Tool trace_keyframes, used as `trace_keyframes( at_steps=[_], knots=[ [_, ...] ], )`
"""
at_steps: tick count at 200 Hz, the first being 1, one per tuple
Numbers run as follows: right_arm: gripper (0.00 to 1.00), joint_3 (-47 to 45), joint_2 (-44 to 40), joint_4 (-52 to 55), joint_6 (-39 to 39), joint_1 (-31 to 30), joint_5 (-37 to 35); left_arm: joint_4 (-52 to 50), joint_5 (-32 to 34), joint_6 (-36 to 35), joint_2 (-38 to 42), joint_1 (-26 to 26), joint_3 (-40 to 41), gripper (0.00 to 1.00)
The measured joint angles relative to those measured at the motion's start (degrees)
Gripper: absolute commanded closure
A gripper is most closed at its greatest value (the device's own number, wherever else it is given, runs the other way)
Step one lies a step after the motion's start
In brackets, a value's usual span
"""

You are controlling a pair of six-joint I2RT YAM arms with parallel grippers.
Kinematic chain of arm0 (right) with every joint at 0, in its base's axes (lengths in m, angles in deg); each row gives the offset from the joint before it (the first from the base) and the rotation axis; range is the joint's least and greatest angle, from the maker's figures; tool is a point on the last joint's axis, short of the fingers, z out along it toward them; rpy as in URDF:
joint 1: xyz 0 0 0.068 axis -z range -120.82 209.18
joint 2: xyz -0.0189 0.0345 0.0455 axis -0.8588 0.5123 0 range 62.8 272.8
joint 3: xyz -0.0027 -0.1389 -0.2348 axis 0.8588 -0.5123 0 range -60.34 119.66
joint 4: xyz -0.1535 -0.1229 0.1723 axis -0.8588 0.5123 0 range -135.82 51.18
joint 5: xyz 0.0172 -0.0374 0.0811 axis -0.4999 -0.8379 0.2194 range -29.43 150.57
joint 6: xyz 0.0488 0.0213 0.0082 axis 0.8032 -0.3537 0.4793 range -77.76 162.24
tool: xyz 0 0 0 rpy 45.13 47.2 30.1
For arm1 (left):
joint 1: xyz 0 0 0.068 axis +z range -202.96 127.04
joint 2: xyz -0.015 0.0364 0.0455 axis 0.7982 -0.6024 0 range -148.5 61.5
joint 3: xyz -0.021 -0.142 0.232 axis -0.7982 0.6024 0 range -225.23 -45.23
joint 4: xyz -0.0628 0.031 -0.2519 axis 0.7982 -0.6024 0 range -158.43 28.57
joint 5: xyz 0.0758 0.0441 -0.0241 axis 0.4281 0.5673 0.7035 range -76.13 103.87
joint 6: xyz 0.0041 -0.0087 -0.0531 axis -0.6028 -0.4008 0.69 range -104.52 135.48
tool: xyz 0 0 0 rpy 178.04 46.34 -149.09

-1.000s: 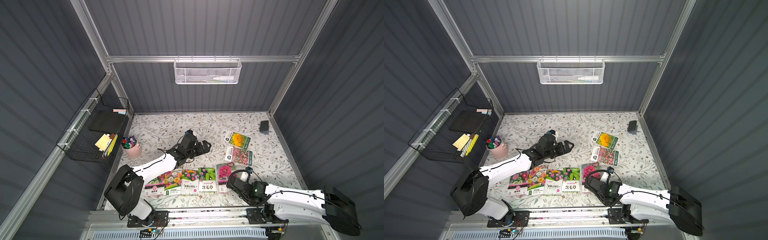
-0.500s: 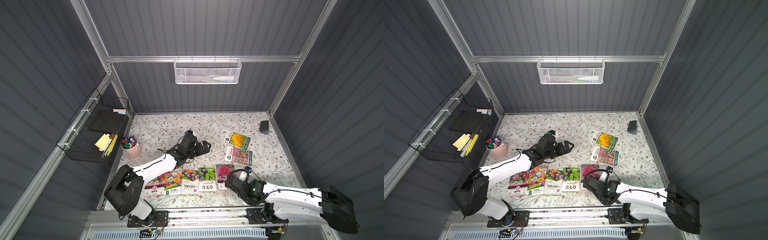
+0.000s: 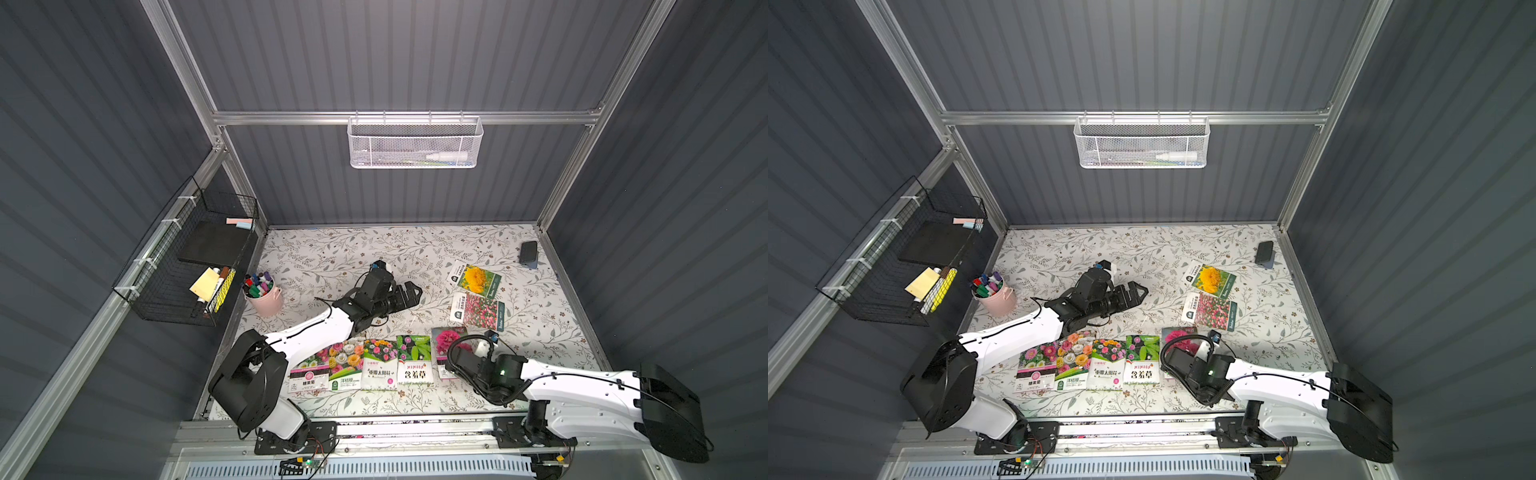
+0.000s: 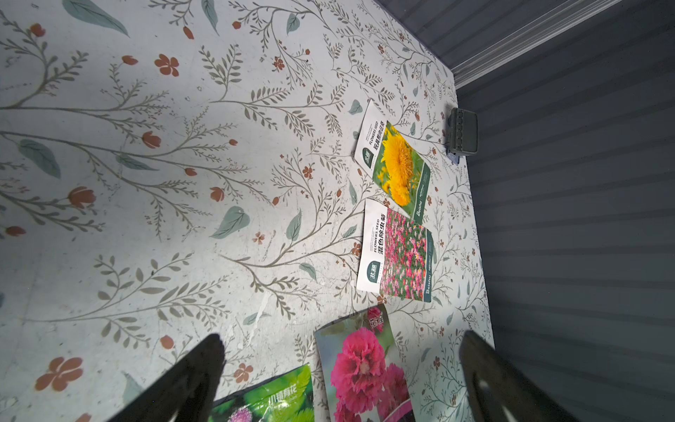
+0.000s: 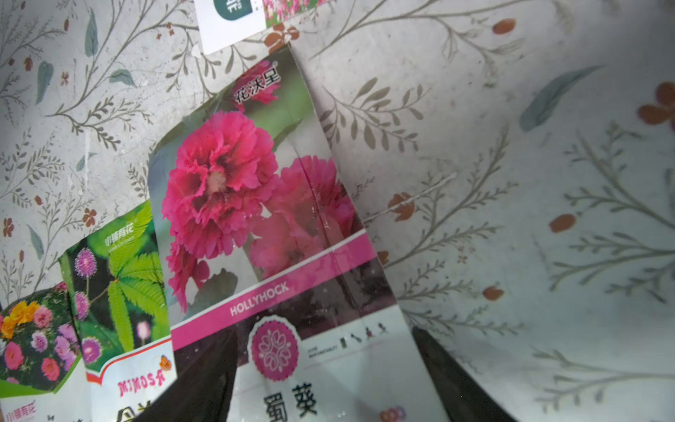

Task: Arrange the seed packets in a row
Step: Place the seed packet at the center of the board, then adjust the seed packet at the center of the board.

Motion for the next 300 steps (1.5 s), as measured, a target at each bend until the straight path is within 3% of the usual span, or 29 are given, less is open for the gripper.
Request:
trace_keyframes(
  at_steps=[42,77,87,164,185,225,247,300],
  knots=[
    [0.25,1.79,-0.07,4.9,-0.96,0.0,2.95,-0.04,-0.42,-0.22,0.0,0.0,0.0,0.01],
    [0.11,0.9,-4.26,7.65,-1.75,0.0,6.1,-0.04,-0.46,-0.44,0.0,0.0,0.0,0.0],
    [0.01,0.46,-5.18,7.54,-2.14,0.0,6.8,-0.02,-0.63,-0.44,-0.02,0.0,-0.02,0.01],
    [0.01,2.97,-0.55,8.87,-8.57,0.59,5.84,0.15,-2.23,-0.42,-2.1,0.0,-1.46,0.0],
    [0.02,0.59,-5.25,5.44,-12.85,5.29,5.64,0.13,-2.36,-0.55,-2.1,0.0,-1.46,0.01],
    [0.02,-4.39,-12.2,-1.66,-22.97,22.23,11.87,0.07,-2.4,-1.33,-2.08,0.0,-1.46,0.01],
    [0.02,-4.15,-8.9,-5.9,-26.99,26.6,16.7,0.07,-2.4,-1.46,-2.08,0.0,-1.46,0.0],
    [0.05,1.6,5.77,-11.65,-29.03,27.8,26.82,0.0,-2.4,-1.88,-2.01,0.0,-1.46,0.01]
  ],
)
